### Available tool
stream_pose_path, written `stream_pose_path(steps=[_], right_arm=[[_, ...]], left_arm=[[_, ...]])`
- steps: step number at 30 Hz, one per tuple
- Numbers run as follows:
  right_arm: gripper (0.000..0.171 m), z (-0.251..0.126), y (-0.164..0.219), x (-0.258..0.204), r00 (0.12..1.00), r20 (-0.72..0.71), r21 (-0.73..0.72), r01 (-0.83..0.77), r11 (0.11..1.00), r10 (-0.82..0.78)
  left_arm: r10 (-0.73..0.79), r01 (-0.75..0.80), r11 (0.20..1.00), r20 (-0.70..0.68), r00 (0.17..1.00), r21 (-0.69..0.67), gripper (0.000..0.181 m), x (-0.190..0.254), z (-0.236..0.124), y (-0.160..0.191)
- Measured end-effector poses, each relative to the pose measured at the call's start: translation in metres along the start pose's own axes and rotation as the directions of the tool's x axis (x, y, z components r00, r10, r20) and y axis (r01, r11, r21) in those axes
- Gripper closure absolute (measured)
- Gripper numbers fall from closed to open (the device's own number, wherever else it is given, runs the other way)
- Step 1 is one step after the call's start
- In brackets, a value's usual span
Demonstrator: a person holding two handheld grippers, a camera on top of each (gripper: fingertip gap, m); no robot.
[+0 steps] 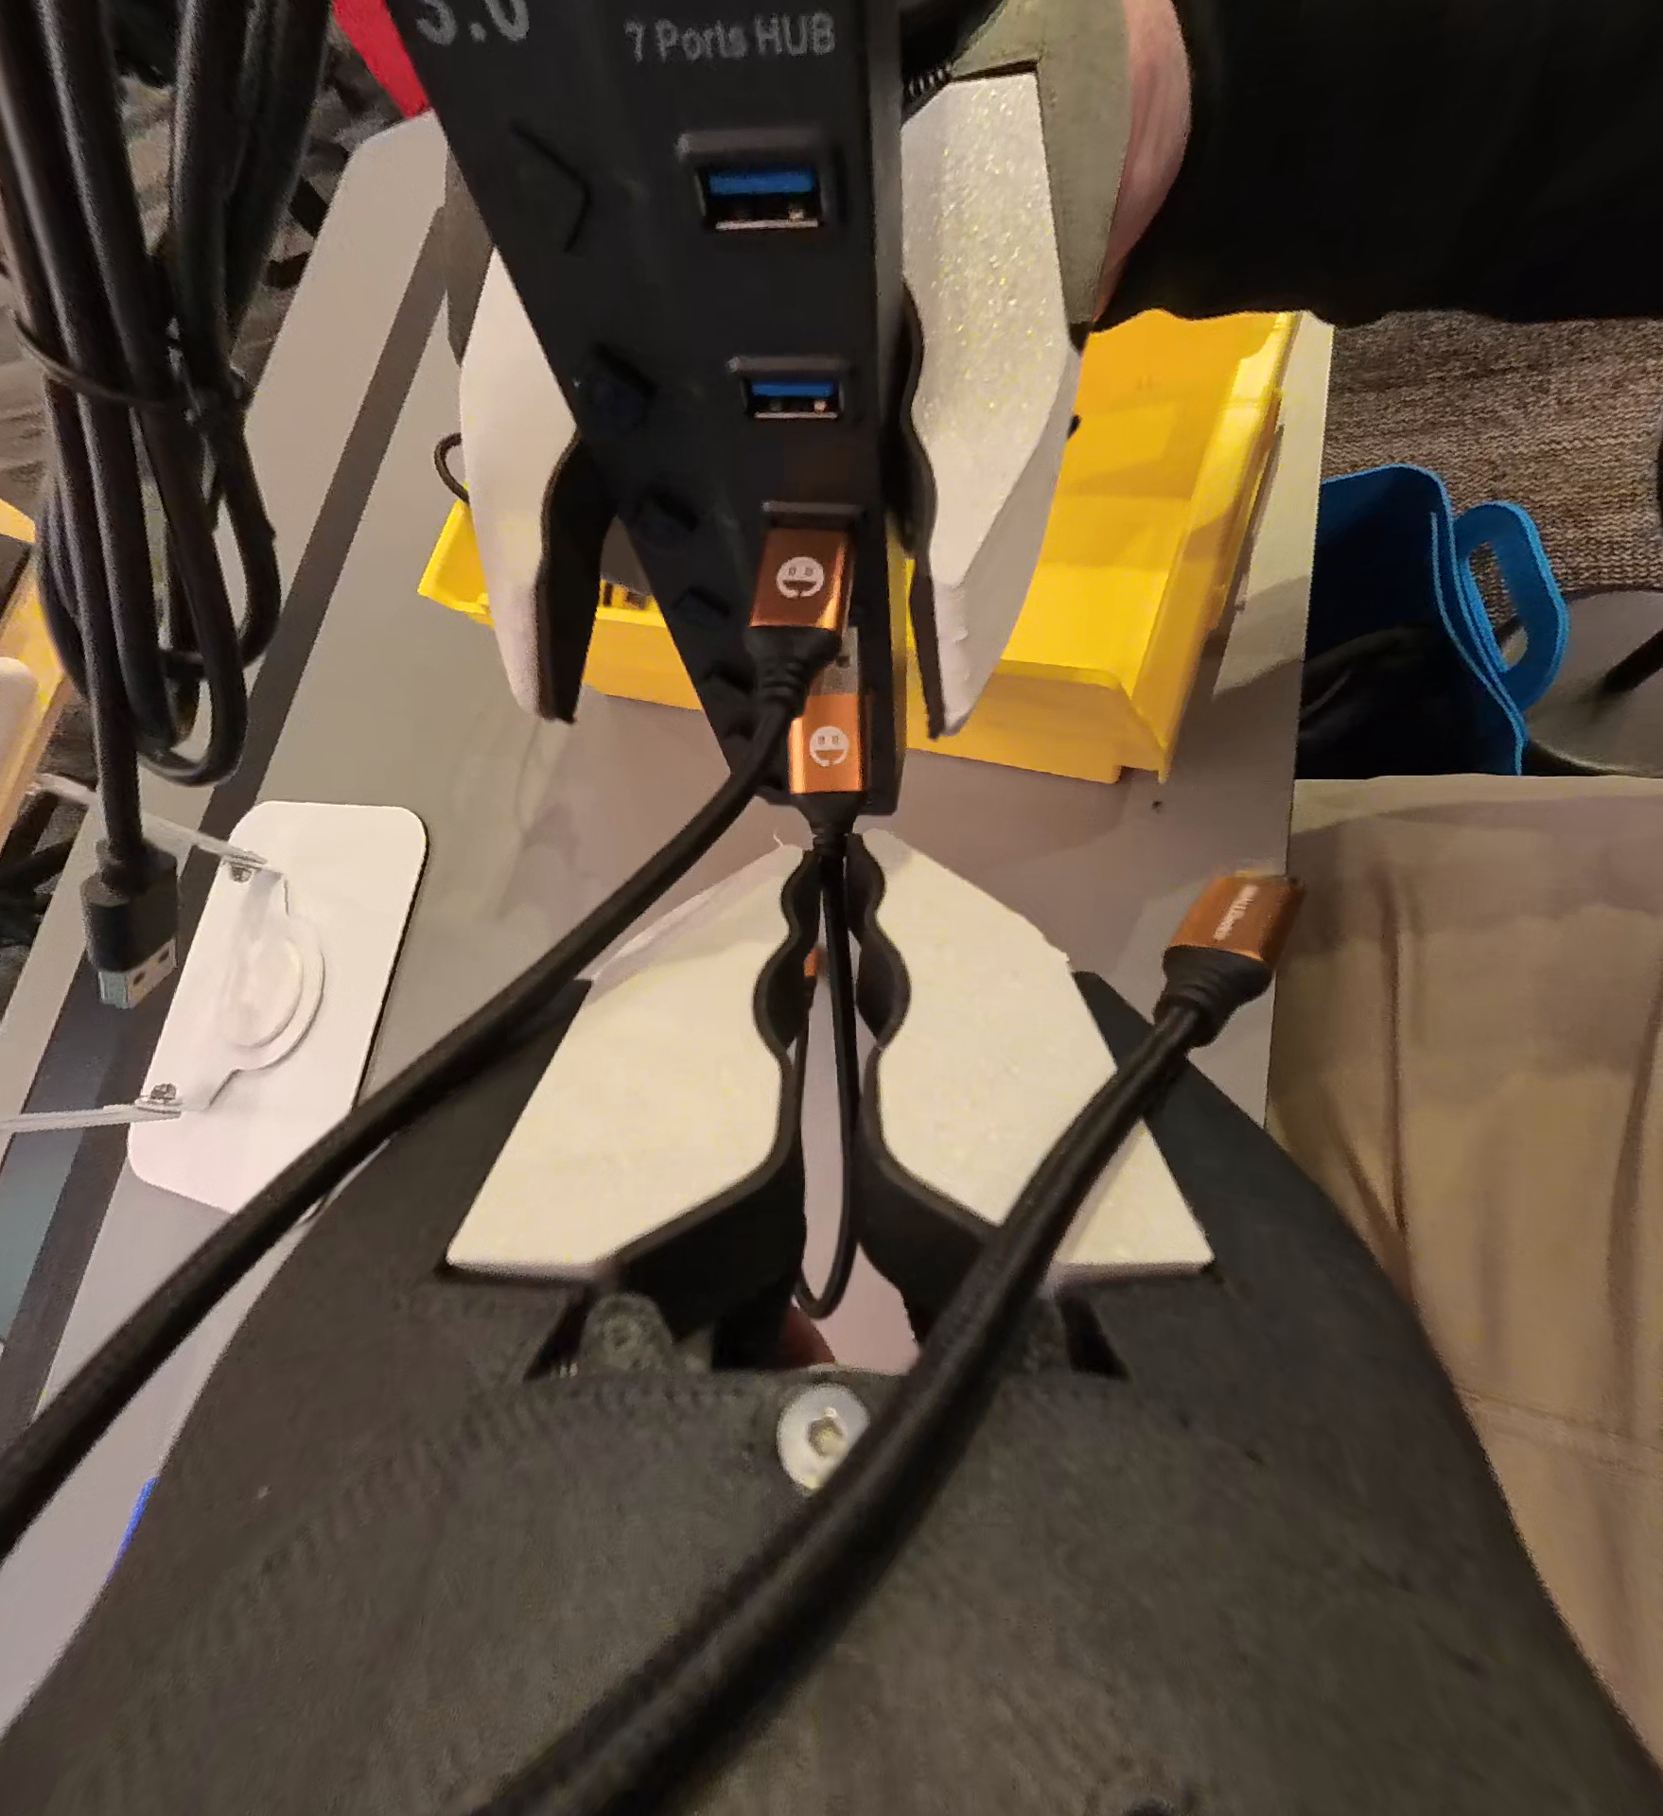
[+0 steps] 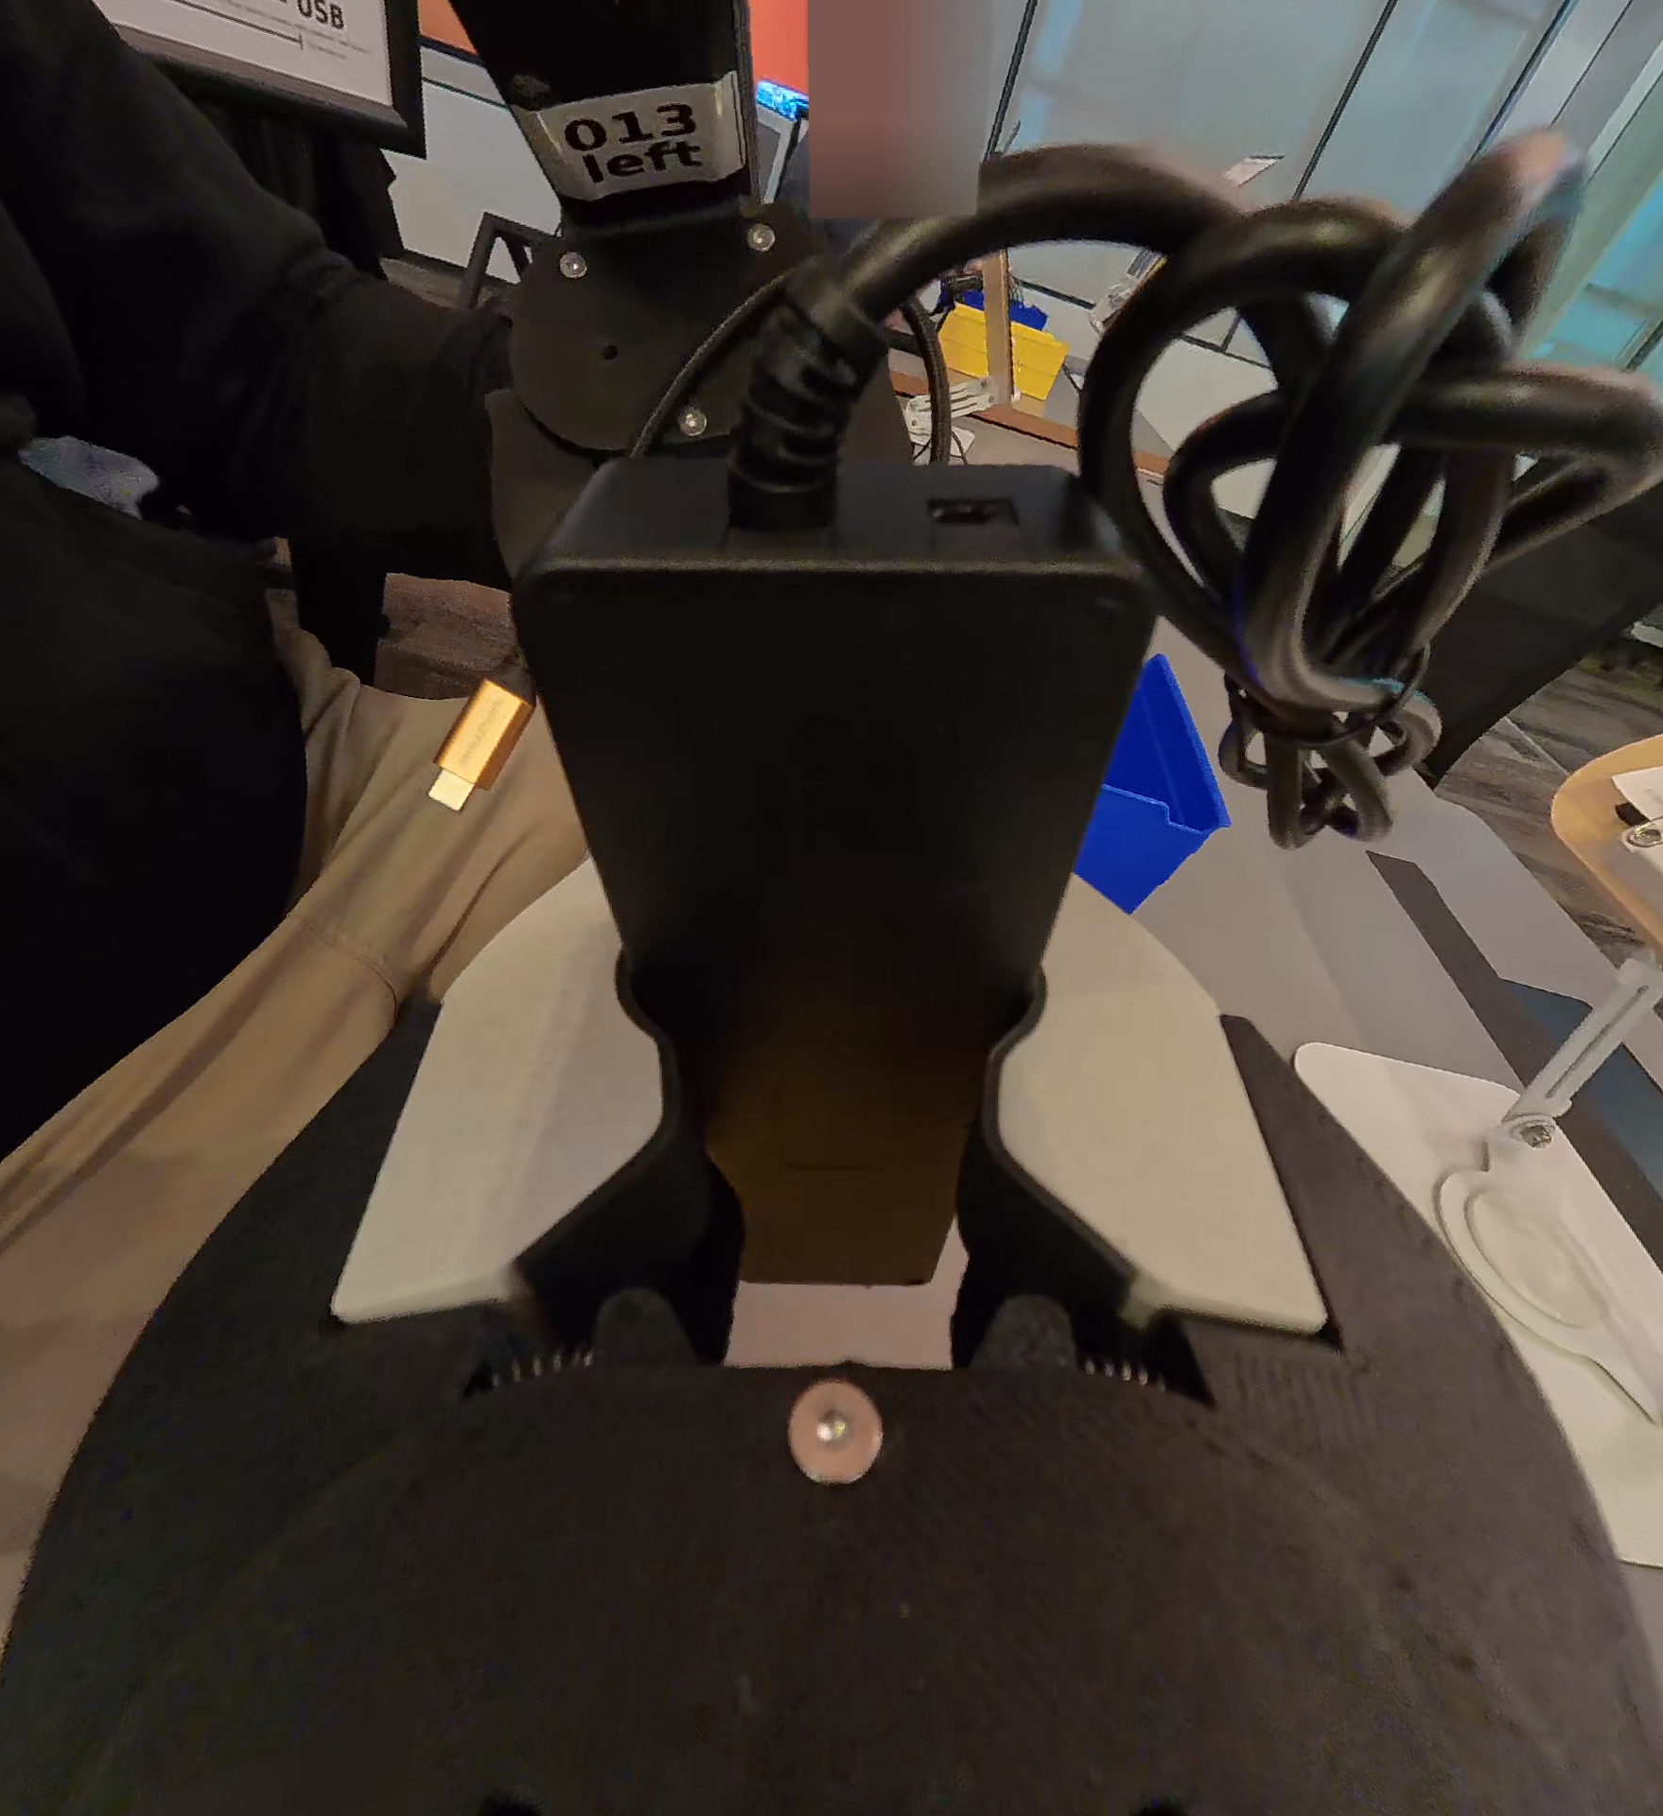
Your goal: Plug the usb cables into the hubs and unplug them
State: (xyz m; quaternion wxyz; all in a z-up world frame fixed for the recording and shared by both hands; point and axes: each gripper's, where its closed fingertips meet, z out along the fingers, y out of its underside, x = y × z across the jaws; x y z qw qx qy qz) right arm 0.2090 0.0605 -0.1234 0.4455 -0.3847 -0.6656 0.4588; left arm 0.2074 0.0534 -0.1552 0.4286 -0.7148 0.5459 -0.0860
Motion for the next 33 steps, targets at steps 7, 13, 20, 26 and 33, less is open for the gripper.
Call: stream_pose_path(steps=[7, 13, 20, 26, 33], right_arm=[[0.107, 0.004, 0.0, -0.003, 1.0, 0.015, -0.014, 0.008, 1.0, -0.008], [0.107, 0.006, 0.005, -0.005, 1.0, 0.021, -0.048, 0.023, 0.999, -0.022], [0.107, 0.008, 0.003, -0.007, 0.999, 0.033, -0.035, 0.021, 0.999, -0.02], [0.107, 0.009, 0.001, -0.009, 0.999, 0.045, -0.026, 0.019, 0.999, -0.018], [0.107, 0.011, -0.002, -0.007, 0.999, 0.04, -0.004, 0.007, 1.0, -0.006]], left_arm=[[-0.011, 0.01, 1.0, -0.049, 0.999, -0.024, 0.176, 0.004, -0.002, 0.002], [-0.021, 0.02, 1.0, -0.071, 0.997, -0.022, 0.177, 0.004, -0.004, 0.002], [-0.053, 0.053, 0.999, -0.087, 0.995, -0.007, 0.177, 0.002, -0.004, 0.003], [-0.084, 0.087, 0.996, -0.109, 0.991, 0.026, 0.176, 0.001, -0.005, 0.0], [-0.064, 0.066, 0.998, -0.082, 0.995, 0.018, 0.176, 0.0, -0.006, -0.001]])
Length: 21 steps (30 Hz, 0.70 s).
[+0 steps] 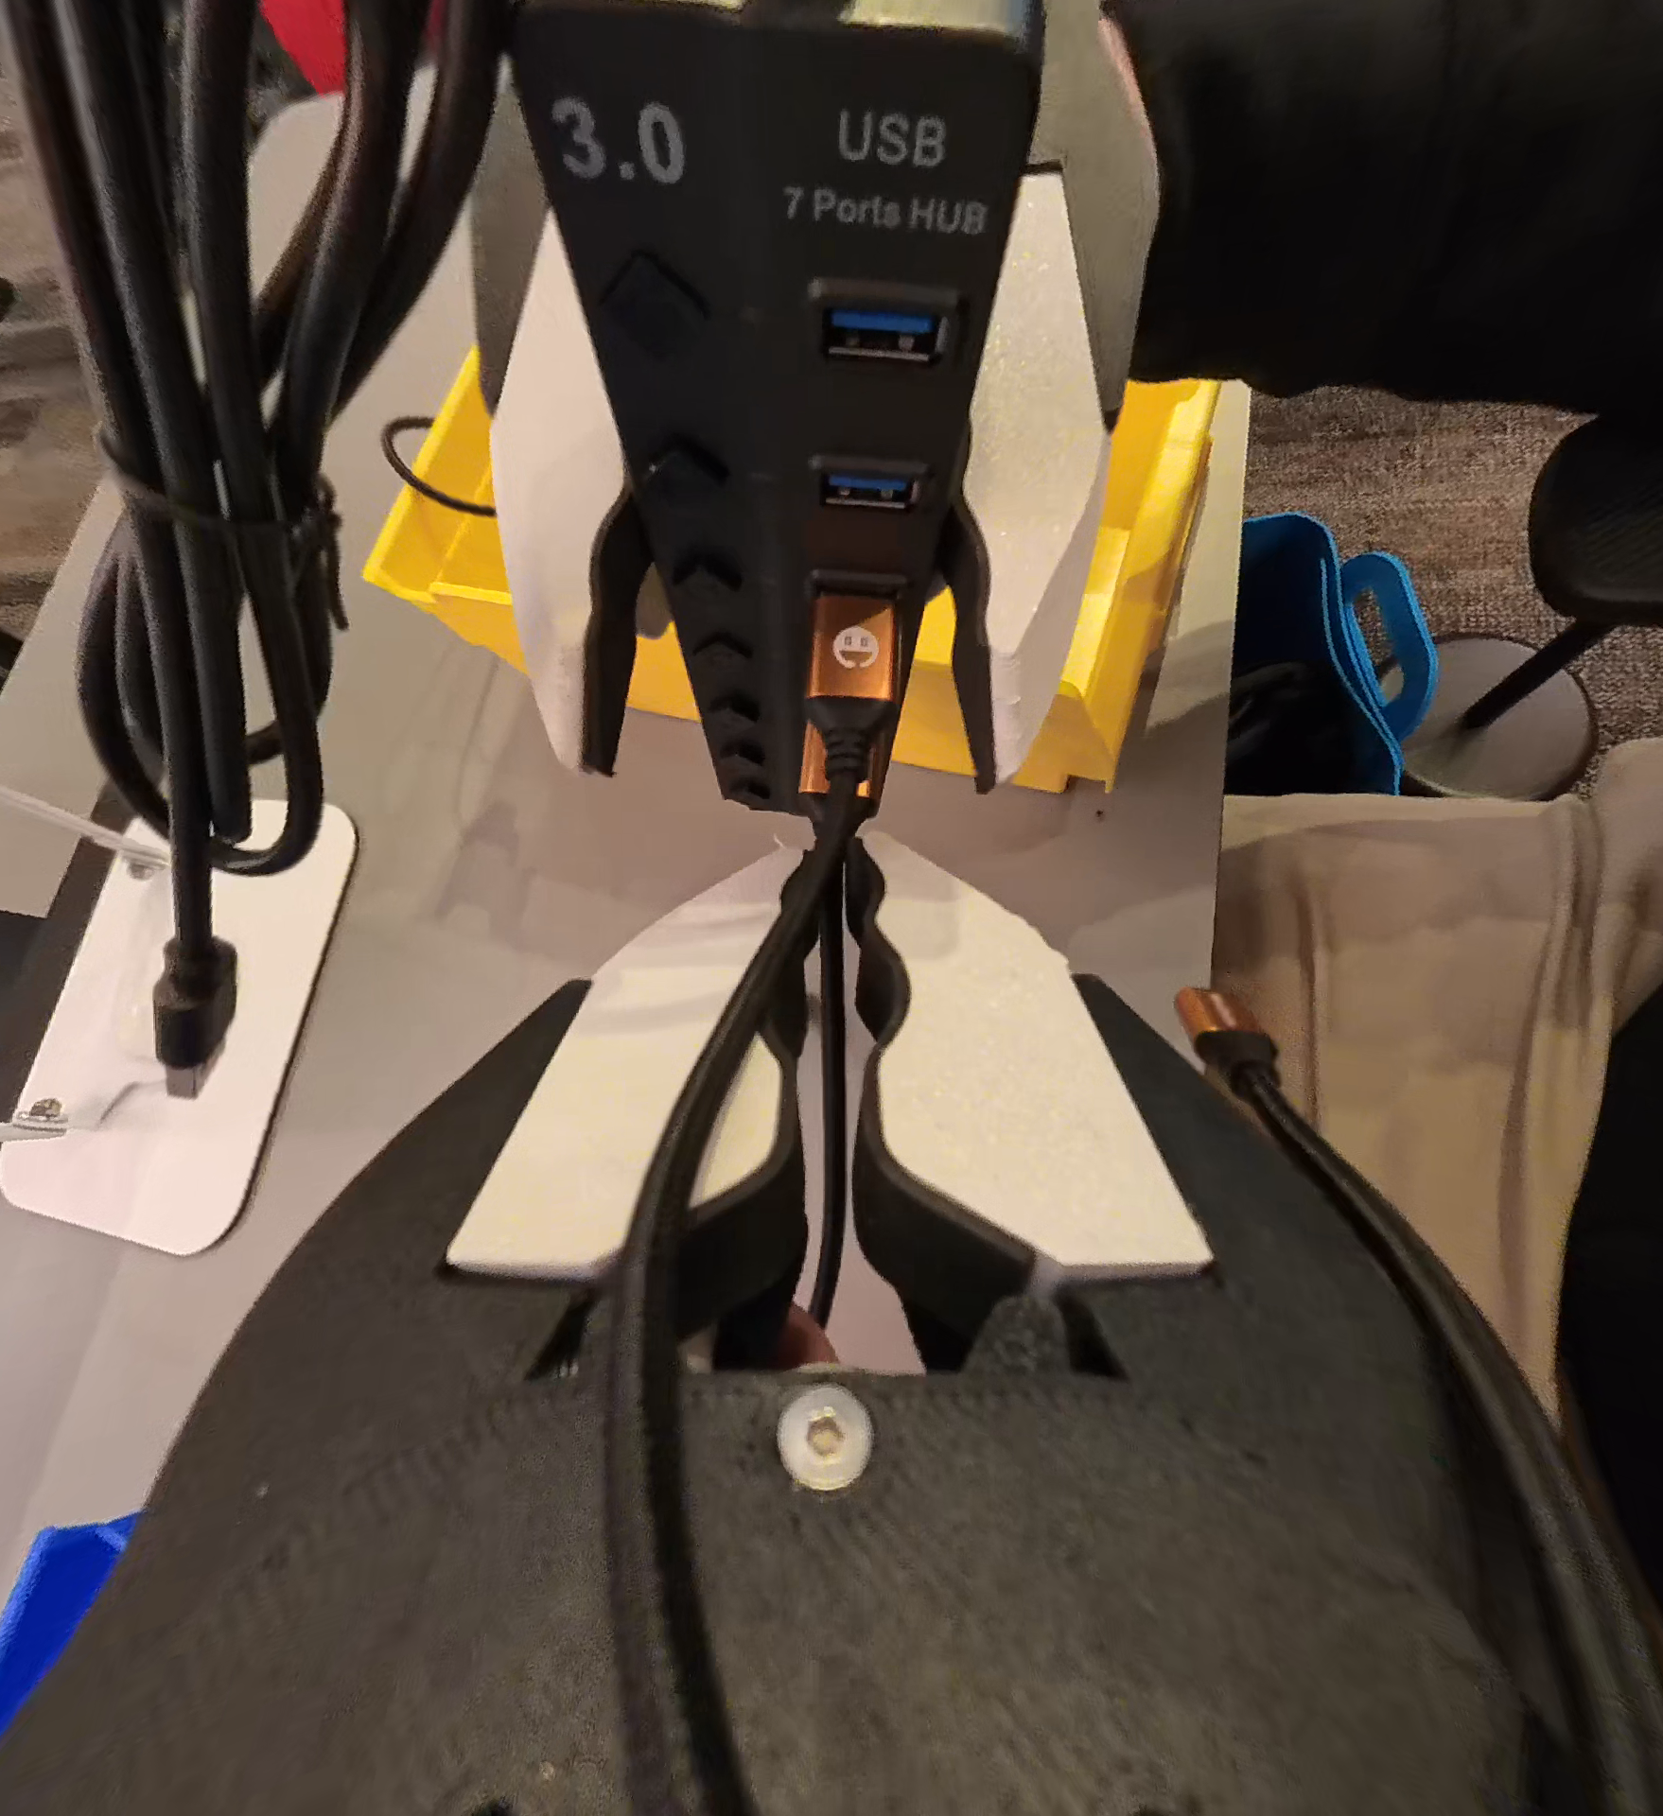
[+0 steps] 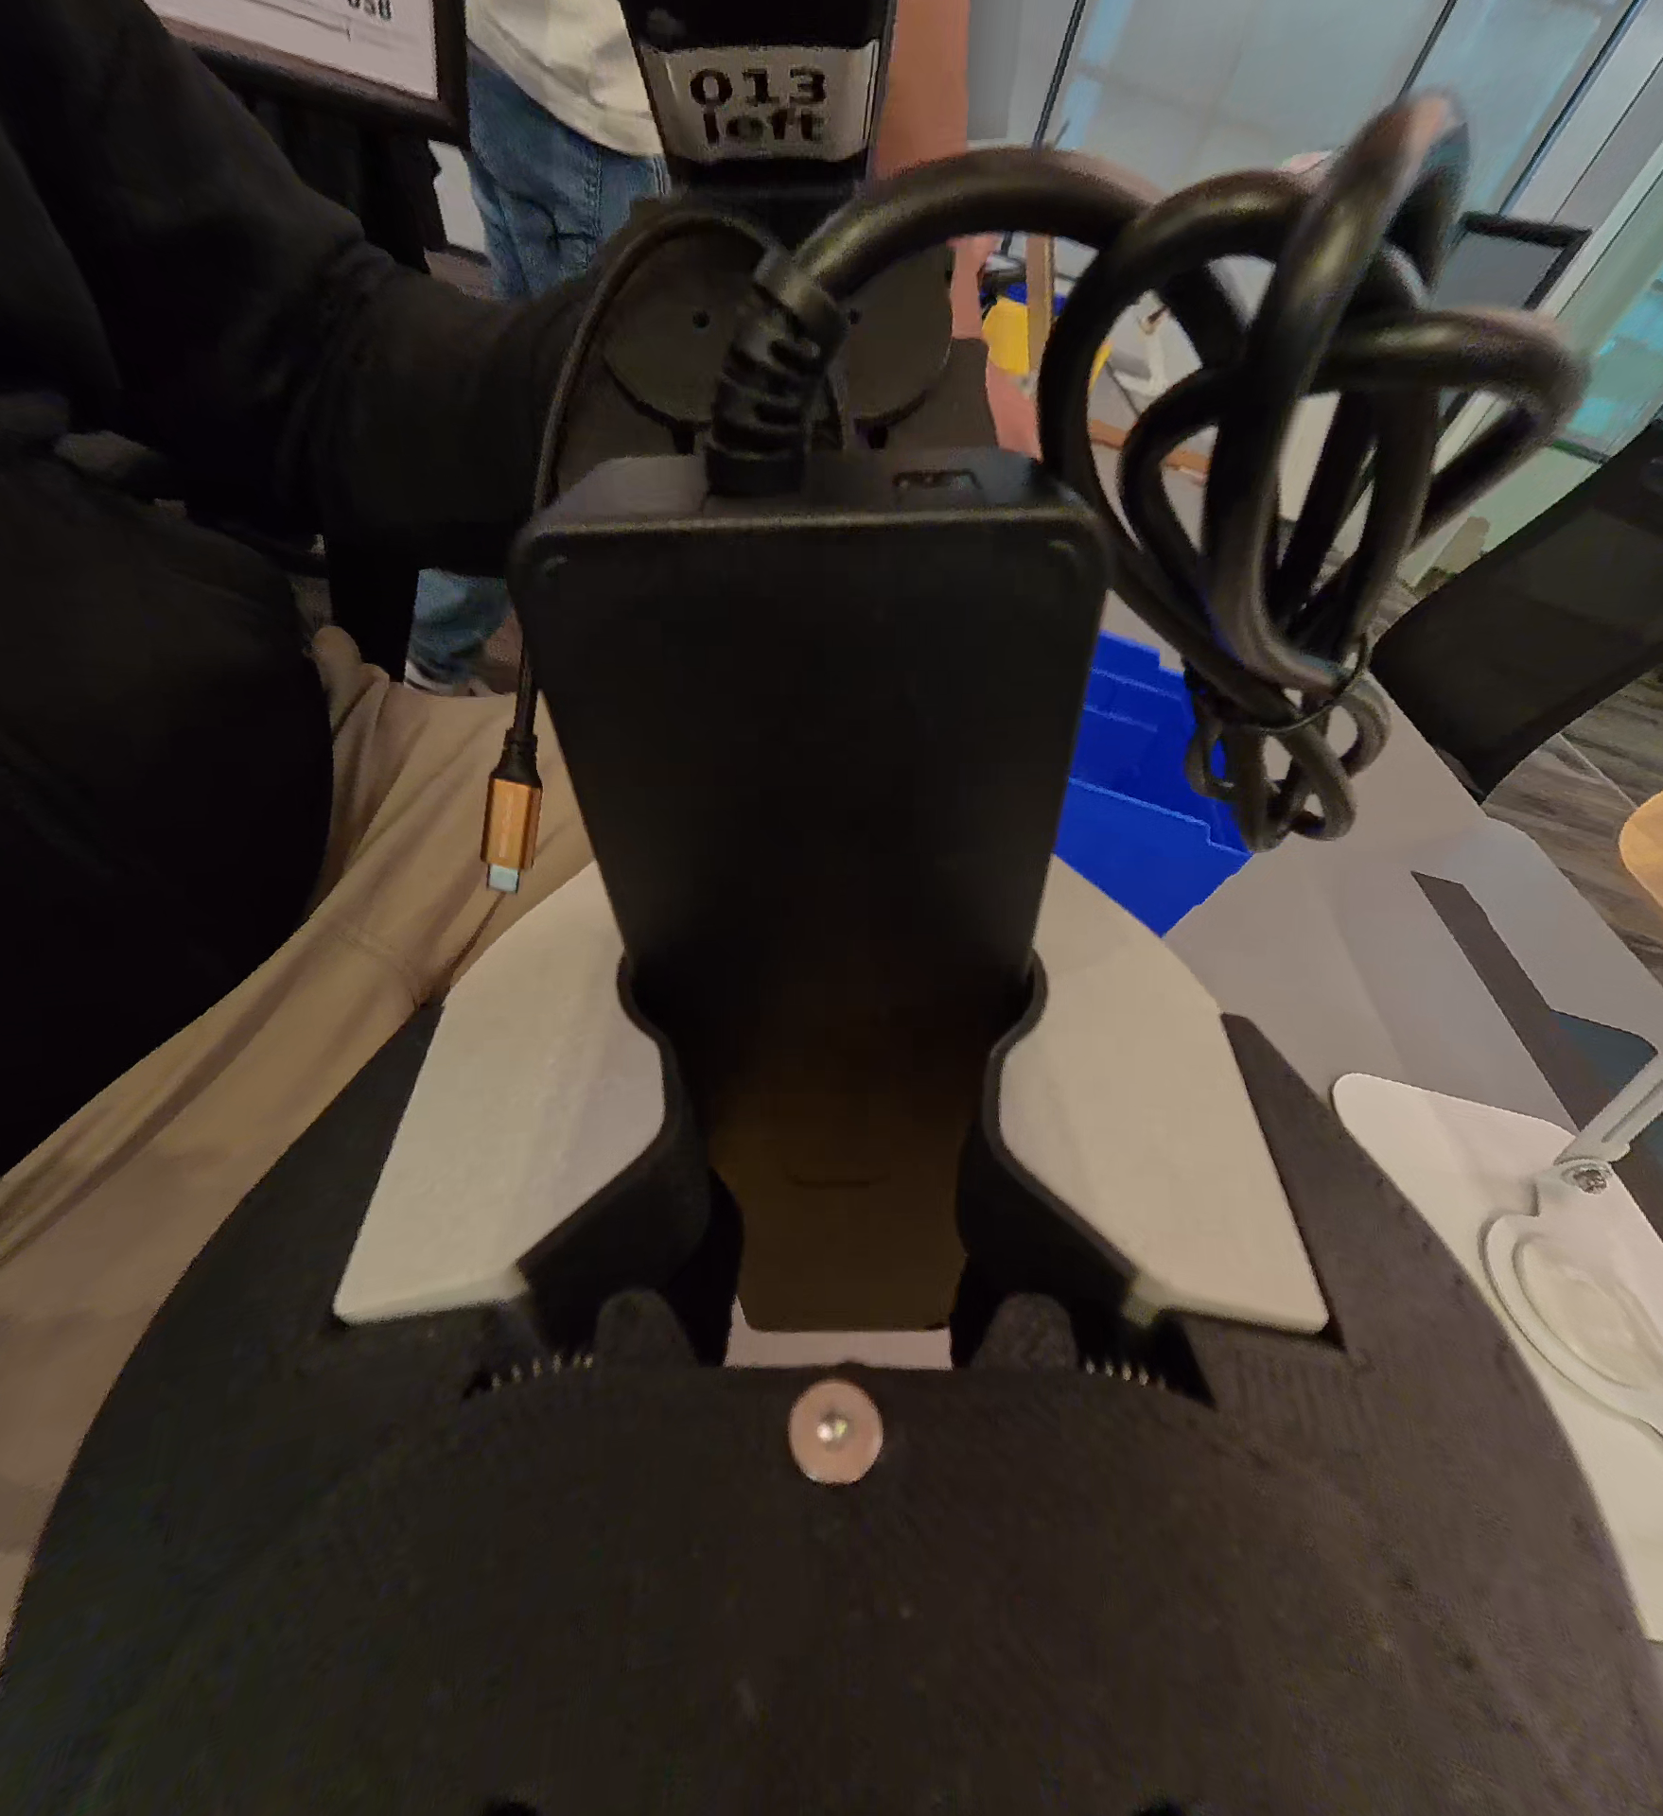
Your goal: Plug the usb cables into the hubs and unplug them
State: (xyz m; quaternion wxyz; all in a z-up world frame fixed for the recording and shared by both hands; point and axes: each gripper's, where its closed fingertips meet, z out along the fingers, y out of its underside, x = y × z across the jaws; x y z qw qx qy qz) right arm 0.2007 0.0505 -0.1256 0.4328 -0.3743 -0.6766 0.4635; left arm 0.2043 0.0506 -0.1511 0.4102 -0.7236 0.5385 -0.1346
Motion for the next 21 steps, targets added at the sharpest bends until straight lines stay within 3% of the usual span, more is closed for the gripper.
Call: stream_pose_path(steps=[21], right_arm=[[0.107, -0.009, -0.033, 0.012, 0.997, -0.035, 0.213, -0.056, 0.975, 0.064]], left_arm=[[-0.122, 0.115, 0.949, 0.007, 0.992, 0.292, 0.177, -0.008, -0.006, -0.029]])
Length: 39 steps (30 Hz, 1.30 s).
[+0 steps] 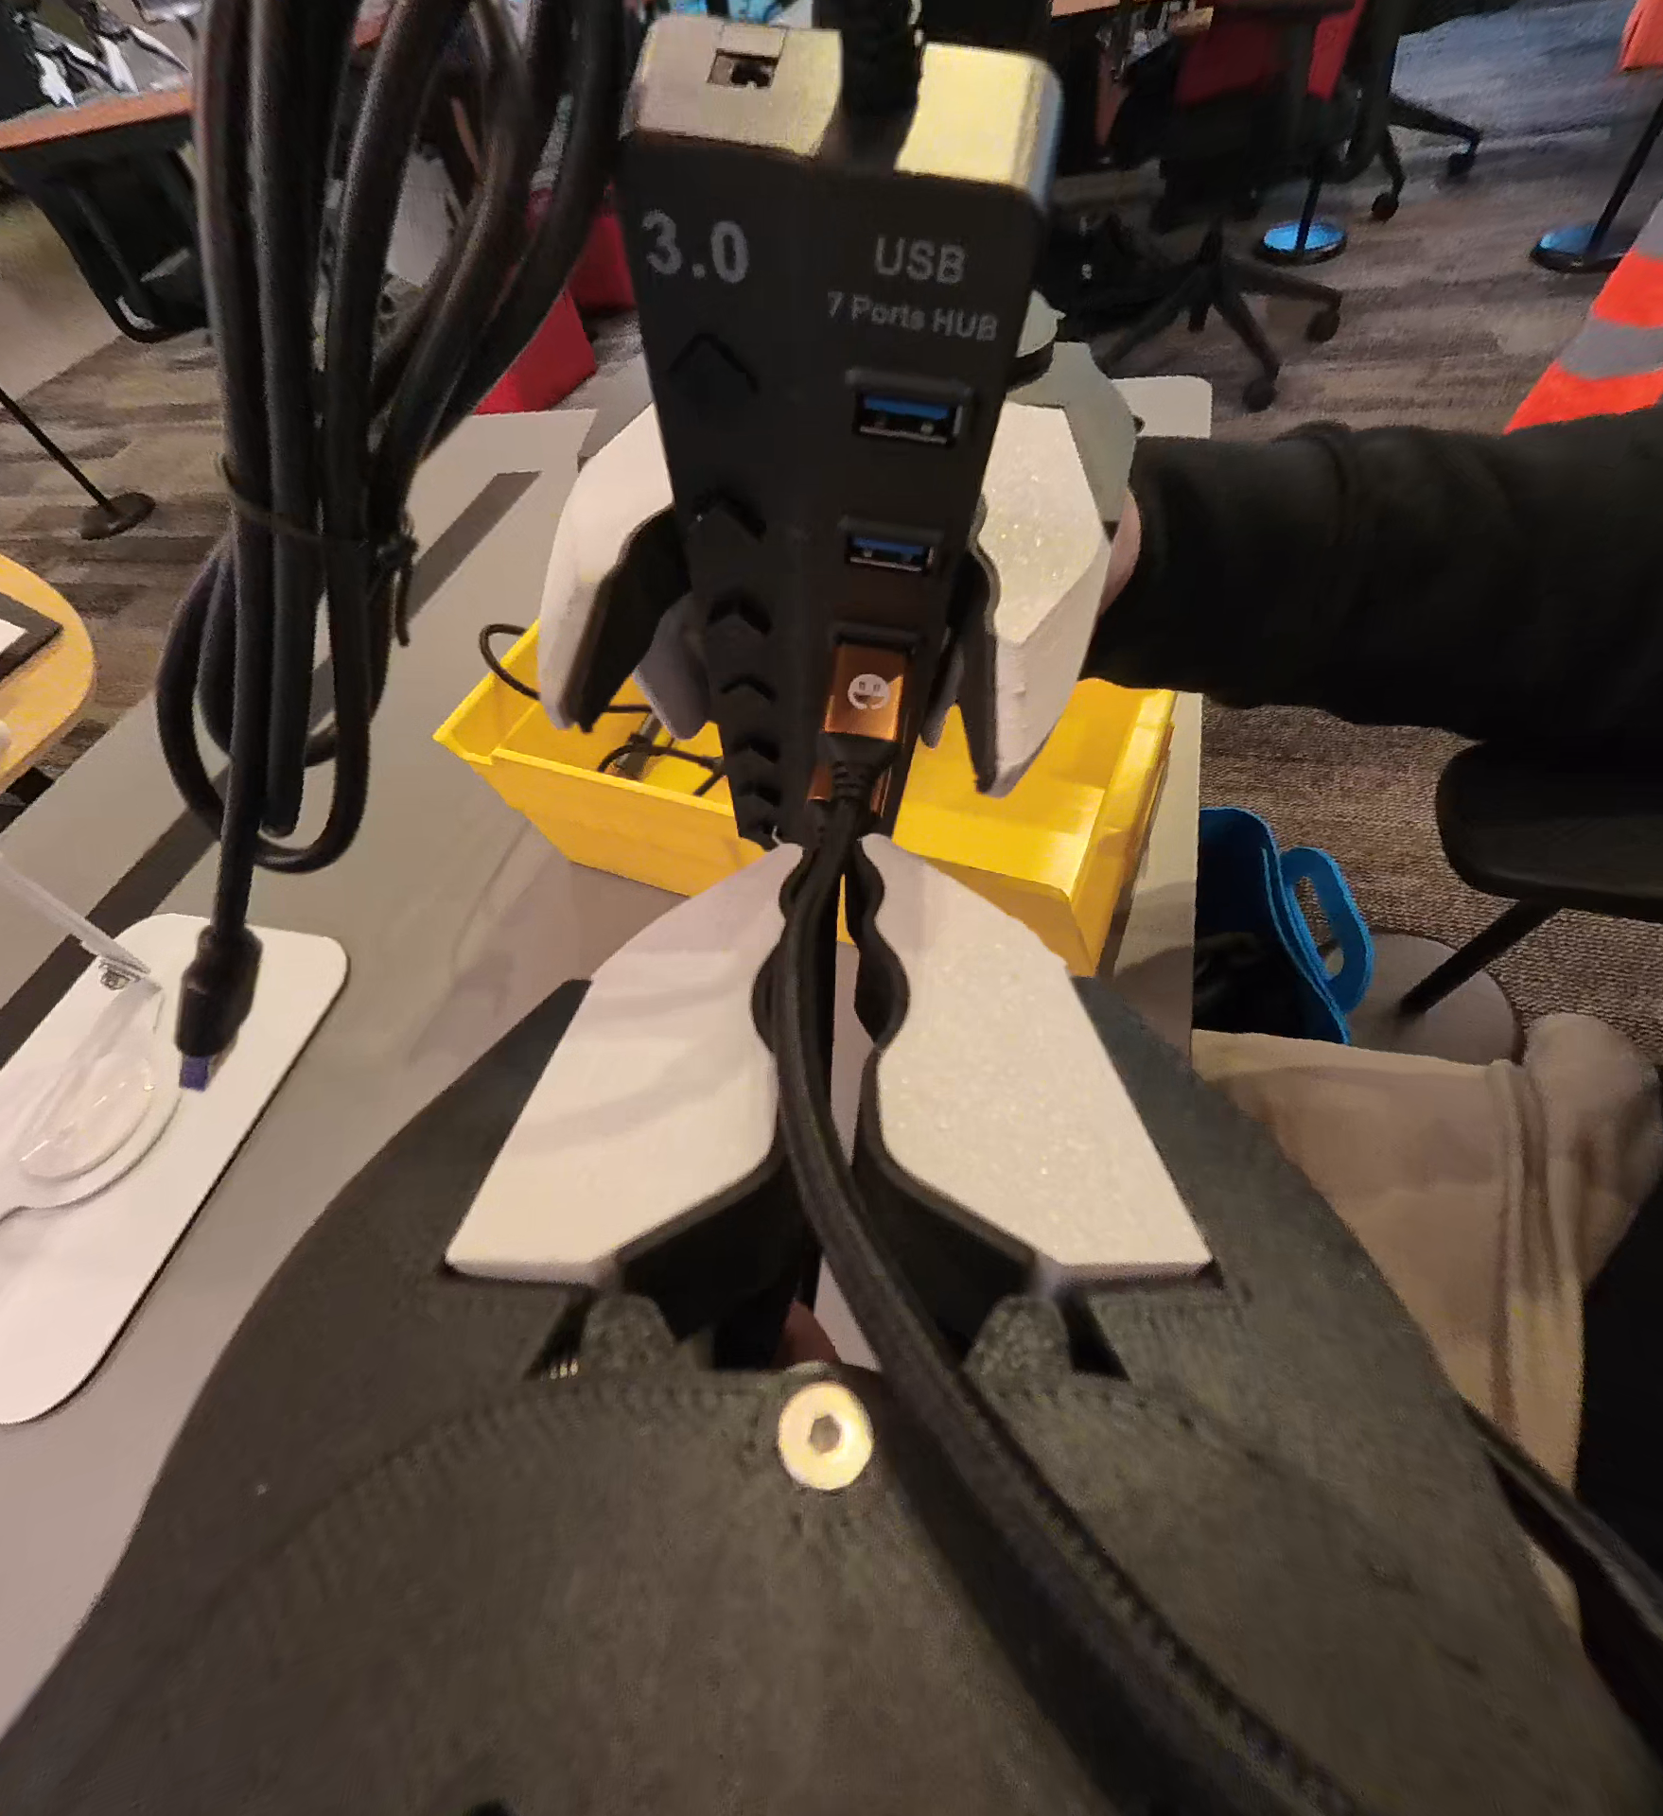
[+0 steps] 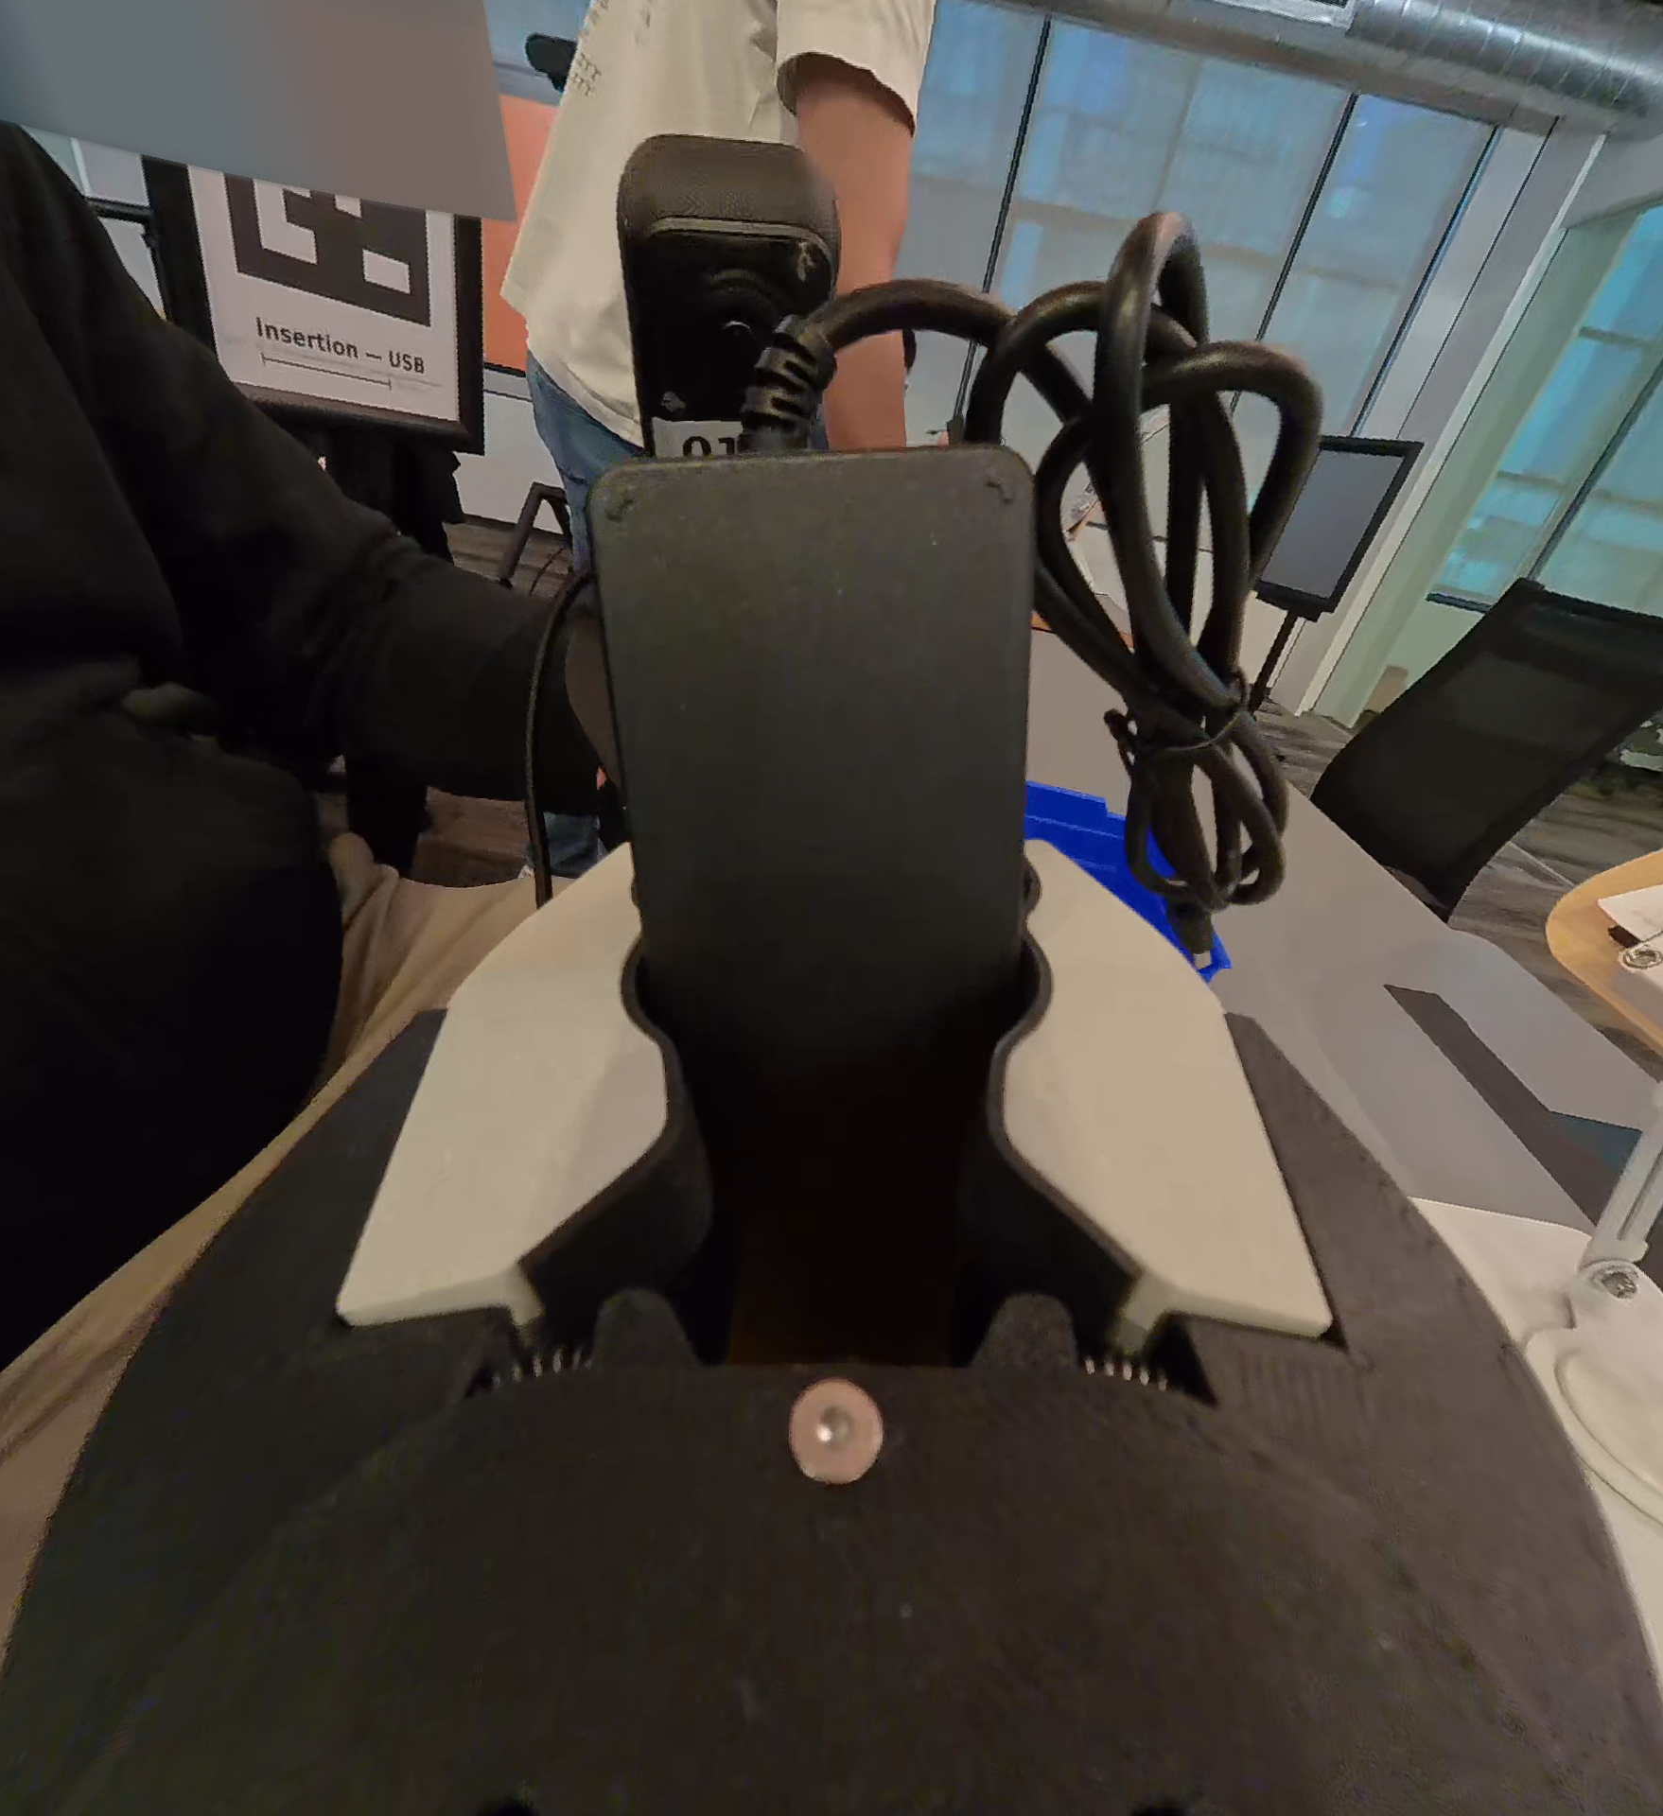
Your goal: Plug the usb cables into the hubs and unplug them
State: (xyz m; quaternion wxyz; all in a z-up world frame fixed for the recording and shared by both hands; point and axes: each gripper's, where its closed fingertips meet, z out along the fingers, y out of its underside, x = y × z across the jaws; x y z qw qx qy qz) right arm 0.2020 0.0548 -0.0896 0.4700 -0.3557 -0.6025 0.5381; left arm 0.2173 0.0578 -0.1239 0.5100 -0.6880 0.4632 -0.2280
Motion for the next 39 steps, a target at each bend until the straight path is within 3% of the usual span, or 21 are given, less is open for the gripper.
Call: stream_pose_path(steps=[10, 28, 39], right_arm=[[0.107, -0.001, -0.012, 0.004, 0.999, 0.002, 0.109, -0.045, 0.993, 0.045], [0.107, -0.004, -0.025, 0.013, 0.986, 0.034, 0.245, -0.167, 0.955, 0.164], [0.107, -0.001, -0.011, 0.017, 0.991, -0.025, 0.097, -0.13, 0.987, 0.133]], left_arm=[[-0.064, 0.064, 0.991, -0.011, 0.998, 0.114, 0.177, -0.001, -0.003, -0.011], [-0.088, 0.084, 0.985, 0.024, 0.996, 0.151, 0.177, 0.0, -0.003, -0.021], [-0.066, 0.062, 0.994, 0.035, 0.997, 0.093, 0.176, -0.004, 0.002, -0.009]])
